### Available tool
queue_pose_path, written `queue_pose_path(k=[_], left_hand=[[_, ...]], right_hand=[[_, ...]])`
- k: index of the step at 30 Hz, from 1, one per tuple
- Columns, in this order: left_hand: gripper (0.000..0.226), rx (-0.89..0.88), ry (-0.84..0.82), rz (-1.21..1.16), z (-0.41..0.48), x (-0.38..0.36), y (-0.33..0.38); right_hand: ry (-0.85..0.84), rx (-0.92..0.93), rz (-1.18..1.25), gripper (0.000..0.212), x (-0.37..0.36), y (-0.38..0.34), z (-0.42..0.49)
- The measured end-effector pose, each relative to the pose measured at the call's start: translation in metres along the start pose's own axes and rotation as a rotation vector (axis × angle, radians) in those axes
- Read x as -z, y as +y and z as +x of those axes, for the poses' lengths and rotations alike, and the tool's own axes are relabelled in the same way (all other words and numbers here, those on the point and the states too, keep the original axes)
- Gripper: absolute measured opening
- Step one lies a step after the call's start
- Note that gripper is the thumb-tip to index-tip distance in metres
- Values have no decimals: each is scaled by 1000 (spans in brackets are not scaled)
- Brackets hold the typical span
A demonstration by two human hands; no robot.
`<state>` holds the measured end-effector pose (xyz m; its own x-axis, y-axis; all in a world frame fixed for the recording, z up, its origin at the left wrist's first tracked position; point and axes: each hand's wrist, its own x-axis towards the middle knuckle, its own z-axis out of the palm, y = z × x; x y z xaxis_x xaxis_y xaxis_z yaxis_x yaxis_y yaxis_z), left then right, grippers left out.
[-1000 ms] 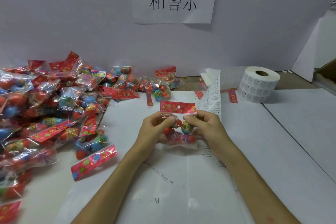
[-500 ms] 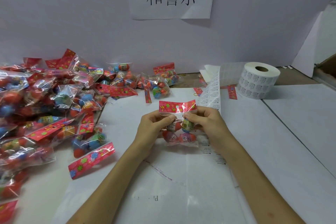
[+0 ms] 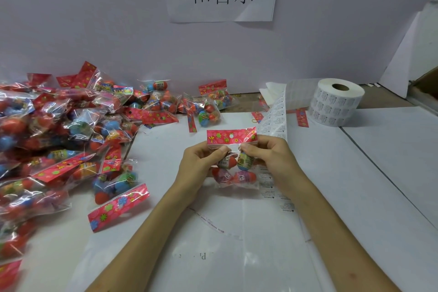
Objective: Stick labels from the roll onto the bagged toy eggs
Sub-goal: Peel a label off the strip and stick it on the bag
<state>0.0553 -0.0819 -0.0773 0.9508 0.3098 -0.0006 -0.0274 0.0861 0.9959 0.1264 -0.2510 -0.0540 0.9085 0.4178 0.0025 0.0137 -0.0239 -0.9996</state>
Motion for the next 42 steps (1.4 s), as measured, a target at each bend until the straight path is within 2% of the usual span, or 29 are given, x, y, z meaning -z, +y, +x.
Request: queue_pose_path(k=[3,6,8,10,12,14,16,18,20,22,24,27,30,32,34,35,36,40,41,42], left_hand=[[12,-25,28,24,-1,1,0],[35,-8,-61,-49,-1,2,3],[51,45,-135,-102,0,4,2],[52,25,-143,-84,-1,4,0],[46,-21,-77,-85,0,4,-1],[43,-55,58,-64,2,5,-1],[48,-110,205,94,5,8,-1],[54,-172,309,271,5,11,-2],[57,-213,370,388,3,12,-3],[59,-218,403,494,1,11,-3],[65,-213,422,561,1,11,-3],[81,-166,396,541,4,13,-3],[92,-220,425,652,1,12,-3],[81,-368,426,657,-2,9,0],[52,-434,295,486,-5,4,7],[39,-398,189,389,-7,2,8],[35,-330,78,304,-9,-1,9],[67,160,-326,74,-14,-11,11],[69,260,-447,13,-15,-12,11],[62,309,-568,-32,-16,-11,10]], right_hand=[[5,19,-1,8,0,1,-1],[76,48,48,5,-1,1,1],[115,62,90,11,2,1,3],[105,58,132,23,3,1,4],[125,38,217,28,6,-2,6],[258,73,264,18,12,-4,9],[494,121,111,16,23,-3,11],[637,106,-86,24,33,0,12],[620,-10,-220,40,40,3,13],[519,-139,-298,49,41,5,14],[424,-181,-303,35,37,5,14],[388,-110,-291,12,31,5,12],[374,-26,-176,15,27,1,9],[366,6,-68,18,26,-3,7],[374,0,46,23,26,-8,5],[380,-10,99,24,27,-10,5],[384,-18,152,23,28,-12,4],[397,-9,232,19,30,-14,3],[409,-1,228,19,31,-13,3],[426,7,231,18,31,-13,4]])
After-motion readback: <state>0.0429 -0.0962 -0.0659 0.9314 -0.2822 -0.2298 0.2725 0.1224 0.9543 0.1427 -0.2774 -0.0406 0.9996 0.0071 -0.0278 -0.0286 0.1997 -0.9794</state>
